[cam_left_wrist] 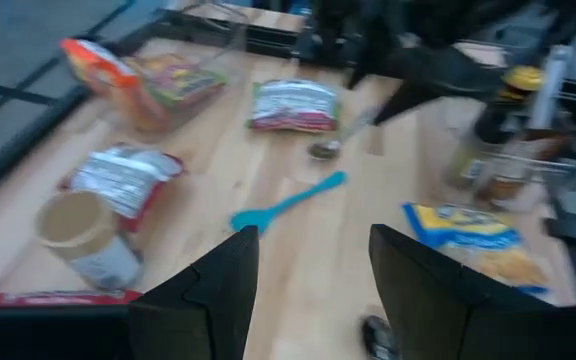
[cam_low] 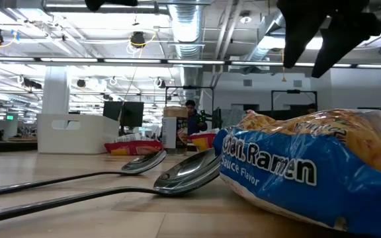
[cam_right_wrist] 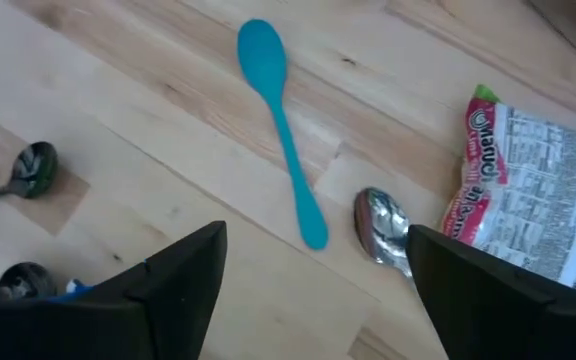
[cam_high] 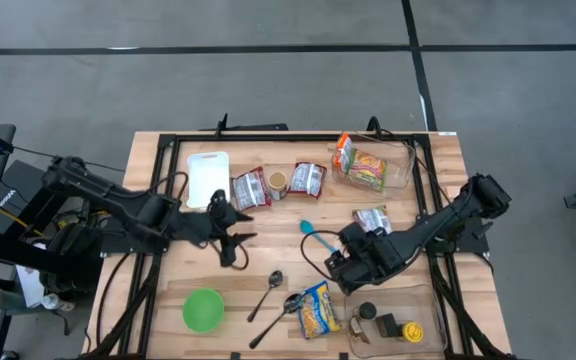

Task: Pick & Place Food Item
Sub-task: Put the golden spice bottle into the bottom transparent bin

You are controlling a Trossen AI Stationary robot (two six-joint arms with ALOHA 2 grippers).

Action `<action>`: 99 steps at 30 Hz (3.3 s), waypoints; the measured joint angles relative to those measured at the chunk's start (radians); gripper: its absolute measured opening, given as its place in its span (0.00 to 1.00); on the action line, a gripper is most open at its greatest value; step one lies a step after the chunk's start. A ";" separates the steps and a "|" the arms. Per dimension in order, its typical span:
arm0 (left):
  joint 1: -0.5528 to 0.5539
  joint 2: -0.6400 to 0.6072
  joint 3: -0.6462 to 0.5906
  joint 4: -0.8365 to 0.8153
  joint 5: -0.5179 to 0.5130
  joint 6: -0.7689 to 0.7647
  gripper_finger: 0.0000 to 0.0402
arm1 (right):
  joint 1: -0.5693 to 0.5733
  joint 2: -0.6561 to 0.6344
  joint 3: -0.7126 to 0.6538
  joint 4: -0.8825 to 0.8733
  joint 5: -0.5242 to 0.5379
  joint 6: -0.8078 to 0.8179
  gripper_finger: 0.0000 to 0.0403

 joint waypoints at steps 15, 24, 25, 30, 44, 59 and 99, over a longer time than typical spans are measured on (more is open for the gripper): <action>0.414 0.000 0.000 -0.054 0.238 0.283 0.46 | 0.023 0.000 0.000 0.023 -0.003 -0.003 0.75; 0.569 0.031 -0.036 -0.006 0.393 0.342 0.46 | 0.024 0.000 0.000 0.059 -0.007 -0.074 0.75; 0.580 0.040 -0.053 -0.002 0.410 0.342 0.46 | 0.024 0.000 0.001 0.065 -0.007 -0.083 0.75; 0.600 0.078 -0.145 0.093 0.419 0.342 0.46 | 0.023 0.000 0.001 0.074 -0.007 -0.108 0.75; 0.603 0.095 -0.332 0.363 0.409 0.341 0.46 | 0.023 0.000 0.001 0.086 -0.007 -0.132 0.75; 0.664 0.177 -0.393 0.454 0.421 0.268 0.72 | 0.021 0.000 0.001 0.144 -0.003 -0.132 0.75; 0.667 0.535 -0.393 0.955 0.467 0.424 0.99 | 0.022 0.000 0.000 0.193 -0.007 -0.134 0.75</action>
